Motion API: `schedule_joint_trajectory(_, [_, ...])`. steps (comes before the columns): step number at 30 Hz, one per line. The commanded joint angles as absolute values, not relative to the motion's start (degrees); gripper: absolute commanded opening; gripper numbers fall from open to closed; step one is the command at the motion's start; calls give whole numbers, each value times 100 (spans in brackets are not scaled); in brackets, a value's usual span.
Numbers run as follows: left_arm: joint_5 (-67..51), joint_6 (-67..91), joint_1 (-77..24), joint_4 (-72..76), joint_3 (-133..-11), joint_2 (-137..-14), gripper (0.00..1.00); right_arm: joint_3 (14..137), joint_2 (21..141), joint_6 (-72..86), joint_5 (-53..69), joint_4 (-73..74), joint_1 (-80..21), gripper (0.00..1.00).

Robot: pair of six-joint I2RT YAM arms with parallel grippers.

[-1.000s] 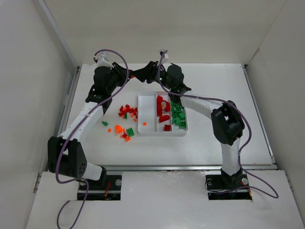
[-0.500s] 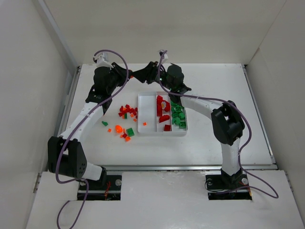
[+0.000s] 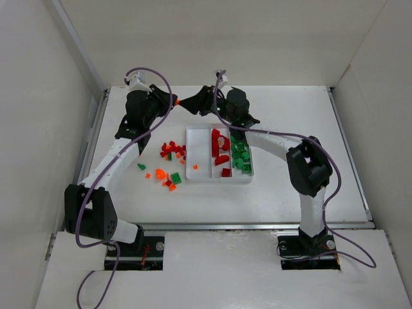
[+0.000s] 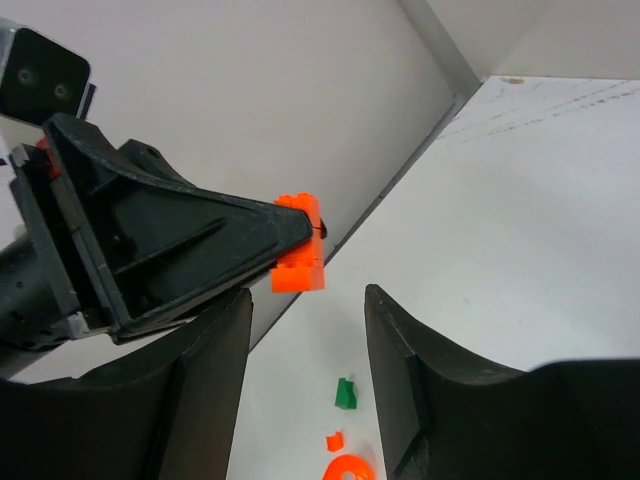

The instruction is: Sort the legos into containers by color

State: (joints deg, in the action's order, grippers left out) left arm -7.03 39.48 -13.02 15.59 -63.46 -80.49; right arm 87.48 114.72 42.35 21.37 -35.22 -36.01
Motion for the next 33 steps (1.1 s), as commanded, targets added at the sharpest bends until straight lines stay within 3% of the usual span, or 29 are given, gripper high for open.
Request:
schedule_joint_trajectory(1, [-712,3981,-1283,1837,-6250,-7805,0,9202,11425,4131,2434,-3727,-3629,55])
schedule_joint_trajectory(33, [-712,4043,-1336,2294,-6302,-7857,0,9843,11803,4131,2461,-2875,-3630,51])
